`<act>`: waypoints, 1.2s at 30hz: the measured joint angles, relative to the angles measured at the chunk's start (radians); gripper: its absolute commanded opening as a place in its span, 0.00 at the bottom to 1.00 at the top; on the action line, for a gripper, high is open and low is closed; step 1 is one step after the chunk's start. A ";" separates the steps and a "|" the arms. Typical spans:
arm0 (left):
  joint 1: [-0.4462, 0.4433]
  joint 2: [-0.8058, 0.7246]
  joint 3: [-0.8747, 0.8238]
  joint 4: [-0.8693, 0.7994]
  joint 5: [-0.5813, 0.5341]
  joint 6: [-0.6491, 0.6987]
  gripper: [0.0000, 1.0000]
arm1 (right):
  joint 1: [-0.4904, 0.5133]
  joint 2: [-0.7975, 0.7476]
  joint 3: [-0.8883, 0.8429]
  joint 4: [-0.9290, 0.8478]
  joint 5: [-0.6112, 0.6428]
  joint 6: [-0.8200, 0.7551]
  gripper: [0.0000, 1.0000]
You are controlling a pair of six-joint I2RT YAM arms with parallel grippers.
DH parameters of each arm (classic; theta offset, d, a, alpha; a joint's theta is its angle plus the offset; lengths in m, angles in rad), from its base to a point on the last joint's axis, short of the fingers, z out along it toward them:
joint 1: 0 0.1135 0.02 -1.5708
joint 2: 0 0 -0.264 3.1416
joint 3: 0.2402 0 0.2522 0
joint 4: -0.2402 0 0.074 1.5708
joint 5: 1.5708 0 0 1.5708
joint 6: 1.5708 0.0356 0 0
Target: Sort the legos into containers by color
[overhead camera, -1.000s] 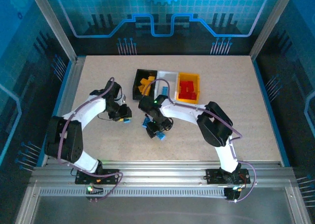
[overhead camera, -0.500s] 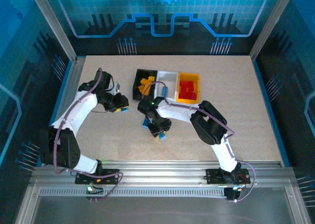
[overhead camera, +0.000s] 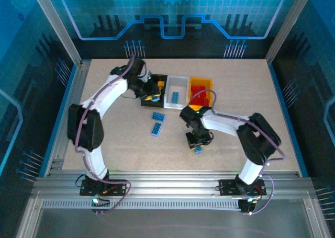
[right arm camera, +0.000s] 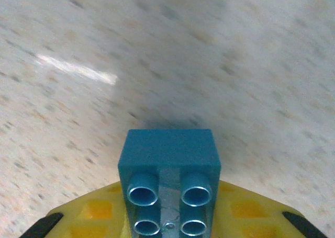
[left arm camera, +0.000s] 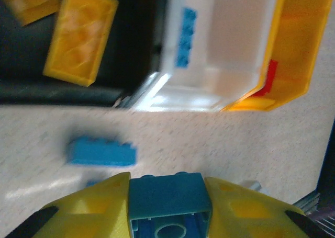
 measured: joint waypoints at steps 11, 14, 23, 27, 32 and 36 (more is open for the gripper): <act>-0.079 0.408 0.495 -0.058 -0.003 -0.028 0.56 | -0.103 -0.202 -0.040 -0.018 -0.066 0.030 0.31; -0.080 0.428 0.521 -0.079 -0.005 -0.033 0.59 | -0.148 -0.228 0.002 -0.034 -0.094 0.033 0.31; -0.066 0.266 0.316 -0.093 -0.020 0.014 0.63 | -0.253 -0.120 0.309 -0.046 -0.200 0.029 0.31; -0.022 0.040 0.075 -0.080 -0.027 0.037 0.65 | -0.256 0.032 0.495 -0.058 -0.233 0.013 0.31; 0.062 -0.280 -0.222 -0.062 -0.045 0.075 0.70 | -0.257 0.242 0.751 -0.090 -0.245 -0.009 0.31; 0.063 -0.463 -0.433 -0.064 -0.053 0.093 0.73 | -0.257 0.391 0.931 -0.115 -0.247 -0.020 0.31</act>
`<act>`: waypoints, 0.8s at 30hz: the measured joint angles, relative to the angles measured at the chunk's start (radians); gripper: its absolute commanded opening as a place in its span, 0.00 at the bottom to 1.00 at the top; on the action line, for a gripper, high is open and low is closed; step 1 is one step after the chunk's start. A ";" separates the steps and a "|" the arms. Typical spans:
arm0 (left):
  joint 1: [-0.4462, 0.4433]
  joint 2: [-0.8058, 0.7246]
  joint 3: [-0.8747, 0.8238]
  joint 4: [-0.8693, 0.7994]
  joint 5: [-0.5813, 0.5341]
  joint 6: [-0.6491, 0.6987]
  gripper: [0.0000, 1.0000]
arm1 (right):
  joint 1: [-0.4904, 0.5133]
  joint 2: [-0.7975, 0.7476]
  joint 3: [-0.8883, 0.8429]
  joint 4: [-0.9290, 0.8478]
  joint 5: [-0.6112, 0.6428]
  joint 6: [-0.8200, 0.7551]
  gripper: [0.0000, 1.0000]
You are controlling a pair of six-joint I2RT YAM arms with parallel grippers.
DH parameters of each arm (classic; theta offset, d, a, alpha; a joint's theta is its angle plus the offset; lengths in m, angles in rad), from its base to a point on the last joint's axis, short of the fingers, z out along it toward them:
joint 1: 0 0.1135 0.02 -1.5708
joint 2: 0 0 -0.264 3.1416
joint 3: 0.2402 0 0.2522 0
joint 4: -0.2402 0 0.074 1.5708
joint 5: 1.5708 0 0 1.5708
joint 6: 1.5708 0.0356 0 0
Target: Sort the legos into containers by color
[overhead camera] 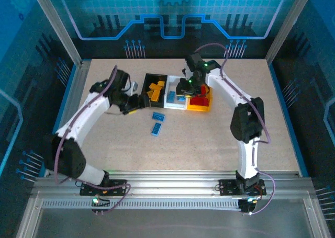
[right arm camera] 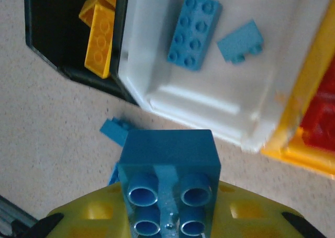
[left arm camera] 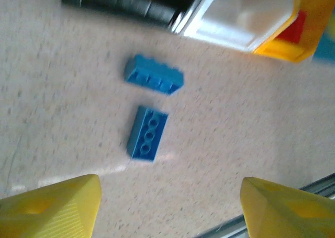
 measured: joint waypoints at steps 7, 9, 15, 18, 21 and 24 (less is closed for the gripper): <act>-0.001 -0.180 -0.272 -0.003 0.003 -0.023 0.78 | -0.003 0.200 0.226 -0.055 0.004 -0.004 0.31; -0.001 -0.194 -0.290 -0.003 0.005 -0.027 0.82 | -0.007 0.225 0.245 -0.061 0.004 -0.003 0.31; 0.002 -0.196 -0.294 -0.002 0.011 -0.013 0.99 | -0.031 0.239 0.252 -0.074 0.004 -0.003 0.31; 0.002 -0.196 -0.304 -0.002 0.012 -0.014 0.99 | -0.038 0.239 0.253 -0.074 0.005 -0.003 0.31; 0.003 -0.196 -0.311 -0.001 0.013 -0.015 0.99 | -0.038 0.239 0.253 -0.074 0.005 -0.003 0.31; 0.003 -0.196 -0.318 0.002 0.020 -0.016 0.99 | -0.038 0.240 0.253 -0.074 0.006 -0.003 0.32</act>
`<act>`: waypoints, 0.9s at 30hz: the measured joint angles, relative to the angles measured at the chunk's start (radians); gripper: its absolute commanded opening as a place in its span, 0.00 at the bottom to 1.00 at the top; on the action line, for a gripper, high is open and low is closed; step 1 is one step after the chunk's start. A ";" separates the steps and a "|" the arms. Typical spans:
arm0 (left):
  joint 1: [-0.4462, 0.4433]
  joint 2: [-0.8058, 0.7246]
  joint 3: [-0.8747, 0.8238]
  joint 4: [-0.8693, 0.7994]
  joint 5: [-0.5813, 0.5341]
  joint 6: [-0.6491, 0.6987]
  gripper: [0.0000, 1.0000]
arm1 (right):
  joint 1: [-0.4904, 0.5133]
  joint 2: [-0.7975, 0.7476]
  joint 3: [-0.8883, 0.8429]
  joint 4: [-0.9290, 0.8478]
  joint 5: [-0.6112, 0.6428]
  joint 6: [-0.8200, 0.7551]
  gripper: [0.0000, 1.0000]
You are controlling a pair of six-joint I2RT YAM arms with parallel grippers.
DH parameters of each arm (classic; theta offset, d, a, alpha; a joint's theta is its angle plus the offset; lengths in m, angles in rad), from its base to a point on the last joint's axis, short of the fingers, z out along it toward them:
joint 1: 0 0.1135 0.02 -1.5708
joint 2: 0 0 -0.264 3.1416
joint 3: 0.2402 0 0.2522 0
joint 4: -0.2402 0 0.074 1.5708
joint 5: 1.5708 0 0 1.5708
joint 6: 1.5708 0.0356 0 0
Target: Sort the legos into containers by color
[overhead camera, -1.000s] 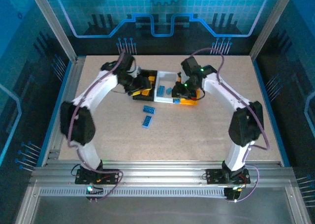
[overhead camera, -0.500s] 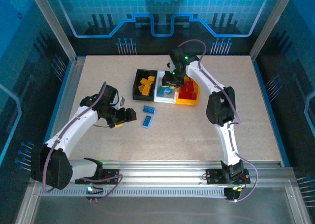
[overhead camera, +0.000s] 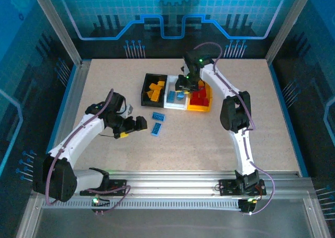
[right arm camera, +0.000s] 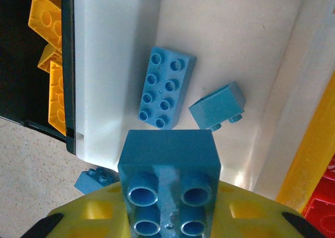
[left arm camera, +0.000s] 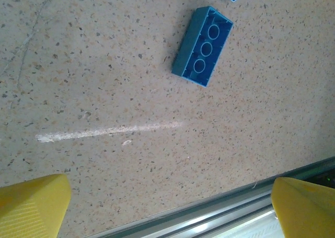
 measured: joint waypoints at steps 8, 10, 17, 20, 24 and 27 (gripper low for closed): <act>0.000 0.000 -0.008 0.007 0.006 -0.007 0.99 | -0.002 0.034 0.005 -0.005 0.002 0.001 0.39; 0.000 0.000 -0.009 0.010 0.006 -0.007 0.99 | -0.004 0.037 0.012 -0.008 0.000 0.000 0.41; 0.000 0.000 -0.013 0.020 0.006 -0.013 0.99 | -0.007 0.037 0.024 -0.011 0.000 0.000 0.52; 0.000 0.000 -0.013 0.025 0.006 -0.014 0.99 | -0.007 0.037 0.025 -0.011 -0.003 0.000 0.54; 0.000 0.000 -0.013 0.026 0.006 -0.014 0.99 | -0.007 0.037 0.029 -0.011 -0.002 0.000 0.57; 0.000 0.000 -0.013 0.026 0.006 -0.014 0.99 | -0.007 0.037 0.029 -0.011 -0.003 0.000 0.59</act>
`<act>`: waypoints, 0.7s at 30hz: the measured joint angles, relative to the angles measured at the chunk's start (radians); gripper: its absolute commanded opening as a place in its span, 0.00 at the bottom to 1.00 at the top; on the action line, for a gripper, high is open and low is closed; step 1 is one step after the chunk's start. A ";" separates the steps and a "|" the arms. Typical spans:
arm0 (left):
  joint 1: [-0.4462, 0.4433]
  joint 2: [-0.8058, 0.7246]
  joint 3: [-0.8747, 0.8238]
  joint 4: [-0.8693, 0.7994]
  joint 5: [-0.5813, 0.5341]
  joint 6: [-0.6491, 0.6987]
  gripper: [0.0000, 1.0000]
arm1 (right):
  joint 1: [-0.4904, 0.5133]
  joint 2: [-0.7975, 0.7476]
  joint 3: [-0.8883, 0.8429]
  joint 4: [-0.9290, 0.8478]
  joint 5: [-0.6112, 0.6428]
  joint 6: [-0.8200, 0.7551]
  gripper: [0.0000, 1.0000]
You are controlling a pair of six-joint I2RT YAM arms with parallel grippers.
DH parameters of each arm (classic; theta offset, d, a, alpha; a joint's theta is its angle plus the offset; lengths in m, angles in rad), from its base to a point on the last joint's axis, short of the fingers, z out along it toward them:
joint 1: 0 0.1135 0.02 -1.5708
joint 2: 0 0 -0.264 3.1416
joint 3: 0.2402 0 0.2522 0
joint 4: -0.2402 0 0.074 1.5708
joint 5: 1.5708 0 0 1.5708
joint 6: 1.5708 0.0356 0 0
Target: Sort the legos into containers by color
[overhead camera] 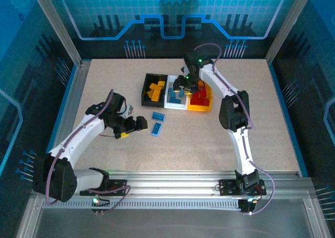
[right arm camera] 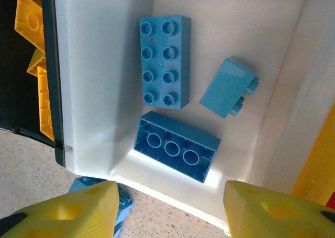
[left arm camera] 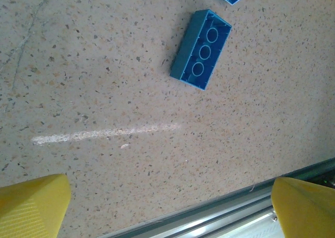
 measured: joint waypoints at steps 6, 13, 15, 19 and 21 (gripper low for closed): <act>0.000 0.000 0.000 0.000 0.000 0.000 0.99 | 0.000 0.000 0.002 0.000 -0.001 0.000 0.63; 0.000 0.000 -0.002 0.001 0.000 -0.001 0.99 | 0.003 -0.005 0.004 -0.001 -0.003 -0.005 0.70; 0.000 0.000 -0.009 0.004 -0.001 -0.005 0.99 | 0.004 -0.015 0.000 -0.007 0.001 -0.010 0.72; 0.000 0.000 -0.028 0.015 -0.001 -0.024 0.99 | 0.009 -0.070 -0.042 -0.012 0.005 -0.019 0.75; 0.000 0.000 -0.036 0.026 -0.001 -0.029 0.99 | 0.016 -0.114 -0.082 -0.010 0.009 -0.023 0.76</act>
